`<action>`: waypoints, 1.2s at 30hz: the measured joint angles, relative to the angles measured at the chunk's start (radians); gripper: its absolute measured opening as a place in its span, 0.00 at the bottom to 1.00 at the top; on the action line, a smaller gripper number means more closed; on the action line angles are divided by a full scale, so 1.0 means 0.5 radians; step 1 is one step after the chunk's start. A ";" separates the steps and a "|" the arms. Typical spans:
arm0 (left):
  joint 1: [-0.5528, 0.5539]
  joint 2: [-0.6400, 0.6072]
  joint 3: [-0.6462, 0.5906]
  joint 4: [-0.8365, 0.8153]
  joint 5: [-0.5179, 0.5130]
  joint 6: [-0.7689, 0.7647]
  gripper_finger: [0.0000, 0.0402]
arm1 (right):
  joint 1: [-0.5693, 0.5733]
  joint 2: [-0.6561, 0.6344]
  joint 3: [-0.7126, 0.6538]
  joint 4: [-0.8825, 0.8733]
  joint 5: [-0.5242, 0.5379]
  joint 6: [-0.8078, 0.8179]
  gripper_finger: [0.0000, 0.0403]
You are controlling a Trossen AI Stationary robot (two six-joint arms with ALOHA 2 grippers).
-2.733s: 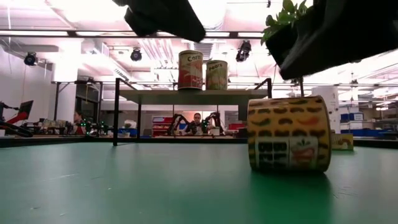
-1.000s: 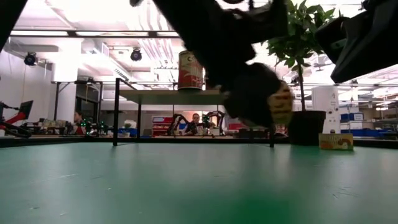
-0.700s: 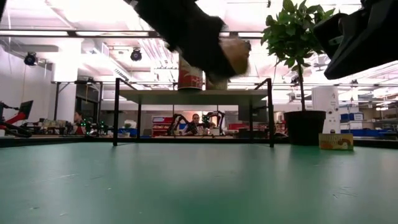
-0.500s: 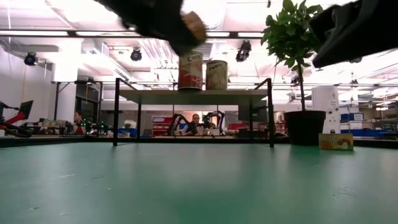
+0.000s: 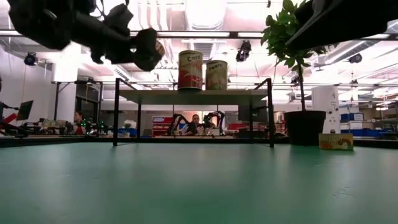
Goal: Pick and place cans onto a shelf
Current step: Put the canned black beans on the shelf
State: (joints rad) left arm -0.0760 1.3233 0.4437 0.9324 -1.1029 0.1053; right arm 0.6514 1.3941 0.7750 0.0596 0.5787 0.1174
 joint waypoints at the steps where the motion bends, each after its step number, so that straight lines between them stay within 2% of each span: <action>1: 0.050 0.012 -0.017 0.059 0.047 -0.006 0.75 | -0.009 0.000 0.000 0.009 0.000 -0.010 0.02; 8: 0.248 0.116 -0.049 0.162 0.094 -0.047 0.75 | -0.058 -0.001 0.000 0.074 0.000 -0.101 0.02; 23: 0.368 0.420 0.061 0.176 0.096 -0.038 0.75 | -0.153 -0.001 0.000 0.063 -0.002 -0.153 0.02; 36: 0.393 0.447 0.063 0.173 0.089 -0.037 0.75 | -0.153 -0.001 0.000 0.063 -0.001 -0.158 0.02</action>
State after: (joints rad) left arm 0.1203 1.5467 0.4751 1.0191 -1.0584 0.0868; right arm 0.5751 1.3937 0.7750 0.0911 0.5781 0.0385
